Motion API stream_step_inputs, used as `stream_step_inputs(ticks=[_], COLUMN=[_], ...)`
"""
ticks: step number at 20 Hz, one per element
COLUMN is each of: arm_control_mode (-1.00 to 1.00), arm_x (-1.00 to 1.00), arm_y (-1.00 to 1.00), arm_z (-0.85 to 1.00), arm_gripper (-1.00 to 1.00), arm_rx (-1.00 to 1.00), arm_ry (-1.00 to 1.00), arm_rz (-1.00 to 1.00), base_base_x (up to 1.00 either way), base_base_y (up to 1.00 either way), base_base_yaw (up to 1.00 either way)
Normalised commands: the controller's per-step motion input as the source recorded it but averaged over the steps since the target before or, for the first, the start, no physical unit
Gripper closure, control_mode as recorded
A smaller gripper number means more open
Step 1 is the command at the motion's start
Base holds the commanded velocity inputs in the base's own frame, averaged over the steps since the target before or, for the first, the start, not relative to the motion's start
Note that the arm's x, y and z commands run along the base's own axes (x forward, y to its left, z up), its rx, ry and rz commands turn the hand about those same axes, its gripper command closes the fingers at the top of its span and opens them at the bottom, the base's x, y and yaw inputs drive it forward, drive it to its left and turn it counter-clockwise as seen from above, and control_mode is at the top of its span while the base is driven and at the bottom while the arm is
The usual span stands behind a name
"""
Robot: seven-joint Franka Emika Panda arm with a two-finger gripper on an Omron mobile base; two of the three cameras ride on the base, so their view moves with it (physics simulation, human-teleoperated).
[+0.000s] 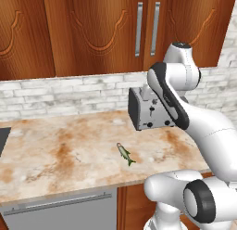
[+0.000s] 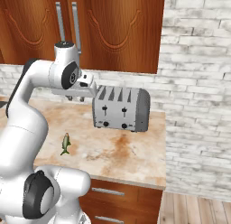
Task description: Retrieve the tupperware from the cabinet, then place the raw meat into the tupperware to avoid contamination.
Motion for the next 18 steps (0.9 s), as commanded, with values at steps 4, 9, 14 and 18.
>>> stream_step_inputs(ticks=[4, 9, 14, 18], arm_control_mode=[-1.0, -1.0, -1.0, -1.0], arm_x=[-0.01, -0.09, -0.01, 0.0], arm_y=[0.0, 0.0, 0.0, 0.0], arm_z=[0.08, 0.34, 0.35, 0.36], arm_gripper=[-1.0, -1.0, -1.0, -1.0], arm_rx=[0.02, 0.05, 0.05, 0.0], arm_ry=[-0.03, -0.08, -0.09, -0.13], arm_rz=[0.0, 0.0, 0.0, 0.0], base_base_x=[0.0, 0.0, 0.0, 0.0], base_base_y=[0.0, 0.0, 0.0, 0.0], base_base_yaw=[0.0, 0.0, 0.0, 0.0])
